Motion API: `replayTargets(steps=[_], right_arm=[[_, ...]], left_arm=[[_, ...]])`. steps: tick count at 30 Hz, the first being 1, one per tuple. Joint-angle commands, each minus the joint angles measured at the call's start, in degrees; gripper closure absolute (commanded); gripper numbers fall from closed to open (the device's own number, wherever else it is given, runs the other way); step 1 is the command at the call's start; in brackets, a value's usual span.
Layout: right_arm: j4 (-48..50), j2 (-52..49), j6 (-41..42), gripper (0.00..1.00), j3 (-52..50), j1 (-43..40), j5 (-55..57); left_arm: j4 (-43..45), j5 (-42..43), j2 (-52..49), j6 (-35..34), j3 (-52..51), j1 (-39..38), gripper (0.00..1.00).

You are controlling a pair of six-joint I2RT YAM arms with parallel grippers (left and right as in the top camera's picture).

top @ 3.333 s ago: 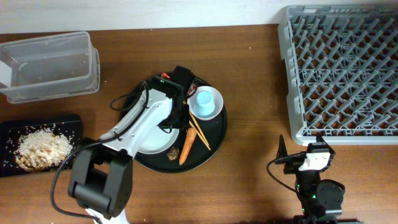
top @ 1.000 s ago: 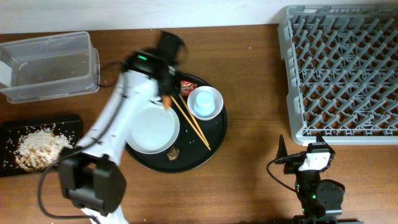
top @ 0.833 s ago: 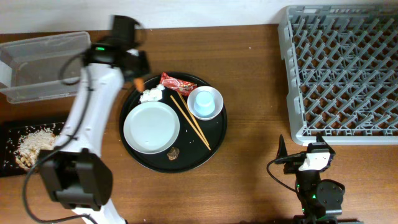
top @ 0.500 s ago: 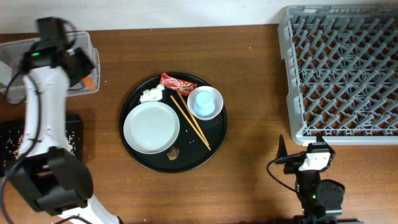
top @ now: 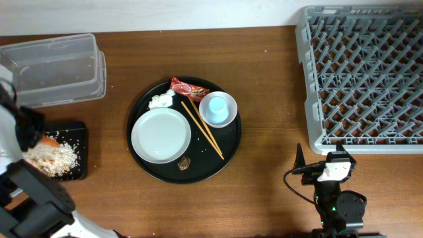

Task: Sort waste into correct bins and load items into the dishwasher rack
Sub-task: 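Carry the carrot left and drop it on the black tray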

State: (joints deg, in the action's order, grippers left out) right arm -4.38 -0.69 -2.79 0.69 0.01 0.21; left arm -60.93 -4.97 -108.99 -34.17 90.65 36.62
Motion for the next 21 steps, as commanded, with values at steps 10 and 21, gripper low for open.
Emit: replayTargets(steps=[10, 21], right_arm=[[-0.31, 0.37, 0.42, 0.02, -0.37, 0.35, 0.5], [-0.31, 0.37, 0.44, 0.02, -0.37, 0.35, 0.5]], left_arm=[[6.71, -1.2, 0.2, -1.44, -6.84, 4.04, 0.86], [8.87, -2.36, -2.71, 0.33, -7.26, 4.07, 0.86]])
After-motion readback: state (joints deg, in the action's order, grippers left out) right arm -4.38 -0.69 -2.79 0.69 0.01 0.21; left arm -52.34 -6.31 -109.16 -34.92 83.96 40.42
